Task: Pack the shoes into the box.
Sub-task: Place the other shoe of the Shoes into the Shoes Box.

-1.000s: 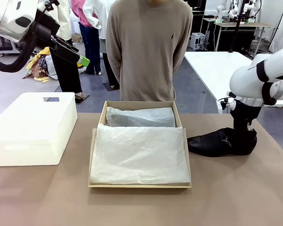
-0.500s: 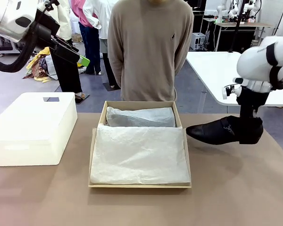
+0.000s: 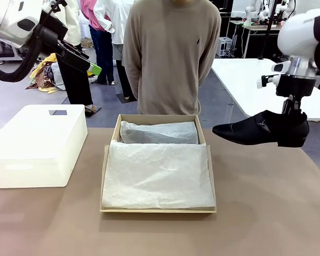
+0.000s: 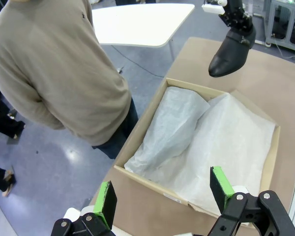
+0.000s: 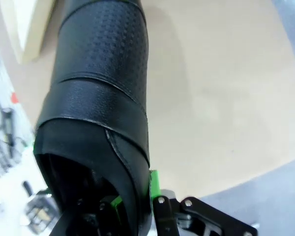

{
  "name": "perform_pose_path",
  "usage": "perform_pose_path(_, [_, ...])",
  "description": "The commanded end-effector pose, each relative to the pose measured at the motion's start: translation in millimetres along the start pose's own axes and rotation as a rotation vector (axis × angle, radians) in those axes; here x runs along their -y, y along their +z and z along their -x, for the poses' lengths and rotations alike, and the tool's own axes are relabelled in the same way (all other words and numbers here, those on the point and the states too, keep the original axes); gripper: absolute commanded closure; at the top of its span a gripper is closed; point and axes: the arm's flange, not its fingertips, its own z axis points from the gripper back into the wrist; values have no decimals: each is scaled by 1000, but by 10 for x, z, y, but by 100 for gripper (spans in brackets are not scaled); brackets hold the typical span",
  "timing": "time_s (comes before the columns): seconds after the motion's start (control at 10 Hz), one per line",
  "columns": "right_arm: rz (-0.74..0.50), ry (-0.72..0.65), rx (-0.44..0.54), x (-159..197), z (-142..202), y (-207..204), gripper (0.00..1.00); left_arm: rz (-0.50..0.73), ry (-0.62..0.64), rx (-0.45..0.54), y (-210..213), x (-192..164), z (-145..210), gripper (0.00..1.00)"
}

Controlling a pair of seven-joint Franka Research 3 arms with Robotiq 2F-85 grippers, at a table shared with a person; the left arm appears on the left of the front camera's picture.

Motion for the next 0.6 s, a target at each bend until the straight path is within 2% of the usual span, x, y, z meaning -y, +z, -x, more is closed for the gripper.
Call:
perform_pose_path(0.0, [-58, -111, 98, -44, -14, 193, 100, 16, -13, 19, -9, -31, 24, 0])
perform_pose_path(0.2, [-49, -115, 110, -134, -44, 196, 100, 16, -13, 19, -9, -31, 24, 0])
perform_pose_path(0.3, [58, -73, 117, -150, -44, 173, 100, 16, -13, 19, -9, -31, 24, 0])
perform_pose_path(0.4, [-56, -91, 81, -90, -25, 157, 100, 16, -13, 19, -9, -31, 24, 0])
perform_pose_path(0.5, [-56, -91, 81, -90, -25, 157, 100, 16, -13, 19, -9, -31, 24, 0])
